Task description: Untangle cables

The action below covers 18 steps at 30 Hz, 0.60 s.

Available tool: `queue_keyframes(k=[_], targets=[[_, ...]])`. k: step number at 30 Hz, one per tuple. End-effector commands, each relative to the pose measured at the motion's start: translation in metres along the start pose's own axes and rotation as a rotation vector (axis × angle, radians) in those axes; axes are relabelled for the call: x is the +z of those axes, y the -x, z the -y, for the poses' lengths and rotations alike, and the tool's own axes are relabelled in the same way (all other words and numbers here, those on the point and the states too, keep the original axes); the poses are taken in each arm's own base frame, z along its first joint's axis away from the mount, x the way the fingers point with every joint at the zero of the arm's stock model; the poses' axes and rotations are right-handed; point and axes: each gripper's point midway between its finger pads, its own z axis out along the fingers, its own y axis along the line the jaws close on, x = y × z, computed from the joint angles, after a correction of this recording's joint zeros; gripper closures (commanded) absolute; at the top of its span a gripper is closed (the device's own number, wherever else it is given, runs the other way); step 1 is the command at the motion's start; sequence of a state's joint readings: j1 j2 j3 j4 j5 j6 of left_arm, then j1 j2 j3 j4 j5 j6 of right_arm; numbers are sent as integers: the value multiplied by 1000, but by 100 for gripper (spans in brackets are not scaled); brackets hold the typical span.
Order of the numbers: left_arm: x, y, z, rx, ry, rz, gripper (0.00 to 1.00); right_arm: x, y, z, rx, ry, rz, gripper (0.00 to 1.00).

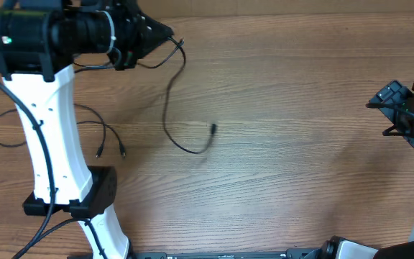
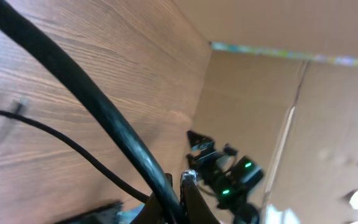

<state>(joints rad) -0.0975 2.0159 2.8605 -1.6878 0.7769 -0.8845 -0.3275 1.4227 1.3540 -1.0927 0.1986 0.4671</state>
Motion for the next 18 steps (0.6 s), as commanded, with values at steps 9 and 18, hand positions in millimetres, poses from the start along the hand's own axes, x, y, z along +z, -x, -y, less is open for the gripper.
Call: queue_keyframes(k=[9, 18], targets=[[48, -32, -14, 300, 277, 84, 96, -8, 11, -1, 7, 7, 36, 0], [106, -46, -53, 365, 508, 37, 96, -8, 11, -1, 7, 7, 36, 0]])
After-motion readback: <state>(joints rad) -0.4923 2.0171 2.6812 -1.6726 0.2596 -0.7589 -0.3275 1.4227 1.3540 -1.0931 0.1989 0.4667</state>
